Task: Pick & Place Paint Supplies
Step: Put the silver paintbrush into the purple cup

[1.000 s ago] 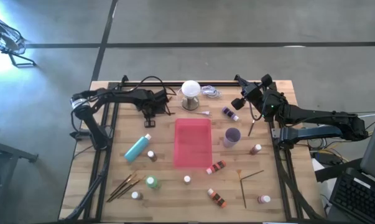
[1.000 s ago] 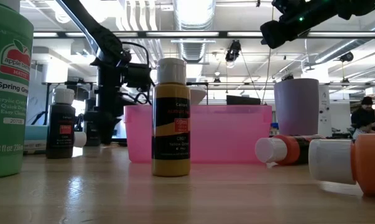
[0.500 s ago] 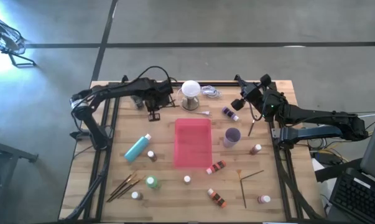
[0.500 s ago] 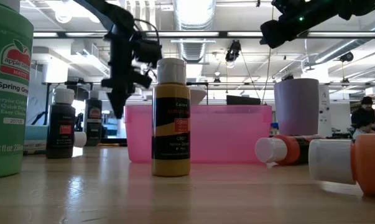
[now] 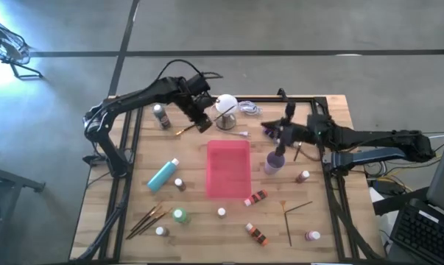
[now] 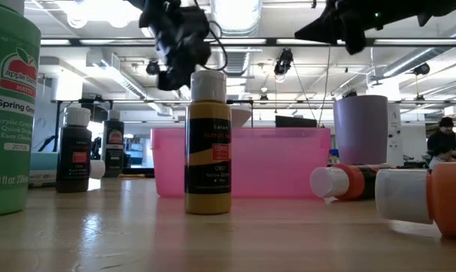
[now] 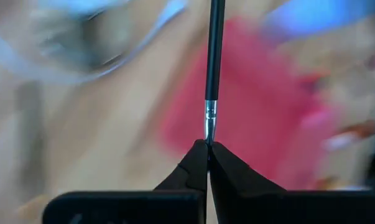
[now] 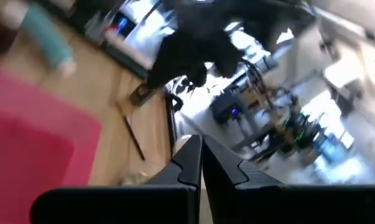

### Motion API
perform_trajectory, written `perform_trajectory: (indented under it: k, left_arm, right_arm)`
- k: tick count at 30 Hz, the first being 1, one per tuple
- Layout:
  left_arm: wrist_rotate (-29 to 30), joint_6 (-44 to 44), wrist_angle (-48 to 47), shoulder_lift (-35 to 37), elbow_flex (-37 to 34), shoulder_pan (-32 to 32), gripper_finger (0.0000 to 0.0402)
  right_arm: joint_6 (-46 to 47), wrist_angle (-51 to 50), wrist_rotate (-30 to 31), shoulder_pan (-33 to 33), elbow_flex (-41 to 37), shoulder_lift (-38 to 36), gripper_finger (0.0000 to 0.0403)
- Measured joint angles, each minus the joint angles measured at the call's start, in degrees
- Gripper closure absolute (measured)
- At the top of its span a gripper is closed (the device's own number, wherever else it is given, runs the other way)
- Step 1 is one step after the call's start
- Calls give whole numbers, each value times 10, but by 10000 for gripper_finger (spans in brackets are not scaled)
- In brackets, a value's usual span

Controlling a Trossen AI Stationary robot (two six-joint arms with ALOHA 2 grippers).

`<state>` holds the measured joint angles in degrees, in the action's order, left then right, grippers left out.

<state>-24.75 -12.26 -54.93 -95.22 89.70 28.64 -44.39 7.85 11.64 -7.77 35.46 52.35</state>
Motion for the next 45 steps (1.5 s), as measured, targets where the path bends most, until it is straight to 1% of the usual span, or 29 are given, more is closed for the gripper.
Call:
perform_trajectory:
  k: [3,4,6,9,12,14,16,18,21,28,33,38,45]
  left_arm:
    - [-100,-92,117,0,-22,-2,395]
    - [-123,-122,162,0,-31,-4,395]
    - [-150,-178,260,0,-53,-10,395]
    - [-167,-259,390,0,-87,-22,395]
    - [-167,-299,473,0,-117,-31,394]
    - [-162,-321,508,0,-133,-34,394]
    - [-158,-343,539,0,-148,-37,394]
    - [-157,-350,545,0,-158,-39,394]
    - [-157,-348,545,0,-168,-42,394]
    - [-168,-347,556,0,-175,-42,394]
    - [-177,-347,565,0,-172,-44,394]
    - [-177,-352,569,0,-174,-44,394]
    - [-183,-355,559,0,-178,-45,394]
  right_arm:
    - [-100,-4,39,37,0,21,394]
    - [-127,0,58,48,0,31,394]
    - [-181,6,98,69,0,51,394]
    - [-246,27,172,95,0,83,394]
    - [-302,64,259,117,0,115,394]
    - [-337,83,287,125,0,133,394]
    - [-365,106,290,130,1,150,392]
    - [-387,127,299,132,5,165,383]
    - [-401,156,307,132,11,181,358]
    - [-422,157,303,134,34,210,285]
    - [-439,157,299,134,49,233,252]
    - [-461,155,300,134,62,260,244]
    - [-495,159,304,134,78,267,266]
